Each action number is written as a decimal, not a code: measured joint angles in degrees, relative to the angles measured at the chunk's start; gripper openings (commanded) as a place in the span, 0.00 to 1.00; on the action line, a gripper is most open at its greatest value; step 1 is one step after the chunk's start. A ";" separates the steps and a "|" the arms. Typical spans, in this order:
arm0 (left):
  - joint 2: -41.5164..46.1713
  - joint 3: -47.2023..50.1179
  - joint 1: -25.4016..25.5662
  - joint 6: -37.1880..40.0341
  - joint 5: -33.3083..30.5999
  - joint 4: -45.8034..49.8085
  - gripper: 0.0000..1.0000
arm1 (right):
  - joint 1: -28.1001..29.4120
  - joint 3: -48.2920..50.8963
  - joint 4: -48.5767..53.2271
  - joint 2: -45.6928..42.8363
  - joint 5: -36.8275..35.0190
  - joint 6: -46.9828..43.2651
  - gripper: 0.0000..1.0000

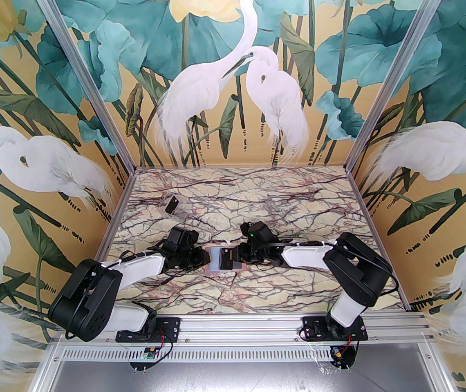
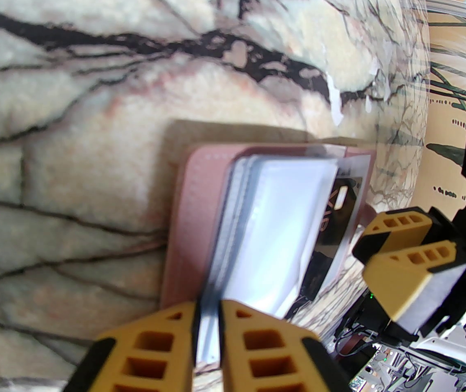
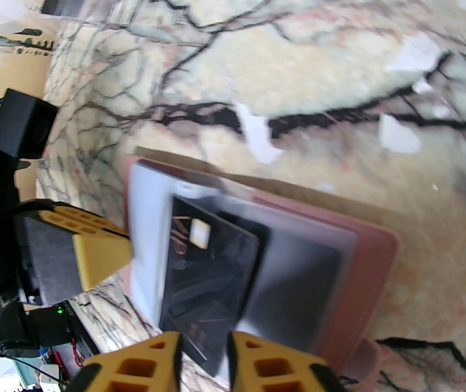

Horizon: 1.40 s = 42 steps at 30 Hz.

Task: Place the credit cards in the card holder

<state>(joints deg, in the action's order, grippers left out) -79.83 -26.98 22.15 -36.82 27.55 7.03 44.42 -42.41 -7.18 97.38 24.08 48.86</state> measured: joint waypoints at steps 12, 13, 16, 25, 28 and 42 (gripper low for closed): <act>0.00 0.00 0.00 0.00 -0.02 0.00 0.19 | 0.00 -3.76 3.63 3.21 -0.52 -0.04 0.00; 0.00 0.00 0.00 0.00 -0.02 0.00 0.19 | 0.00 -3.91 3.80 3.54 -0.55 -0.04 0.00; 0.00 0.00 0.00 0.00 -0.02 0.00 0.18 | 0.00 -4.09 4.22 3.96 -0.55 -0.04 0.00; 0.00 0.00 0.00 0.00 -0.26 0.07 0.17 | 0.00 -4.24 4.22 3.98 -0.55 -0.04 0.00; 0.00 0.00 0.00 0.00 -0.26 0.07 0.17 | 0.00 -4.17 4.00 3.98 -0.55 -0.04 0.00; 0.00 0.00 0.00 0.00 -0.26 0.09 0.17 | 0.00 -2.27 2.43 2.49 -0.55 -0.02 0.00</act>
<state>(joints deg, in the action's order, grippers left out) -79.83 -26.98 22.15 -36.82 27.29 7.11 44.42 -44.69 -4.75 99.88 23.53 48.84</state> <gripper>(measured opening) 0.170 0.059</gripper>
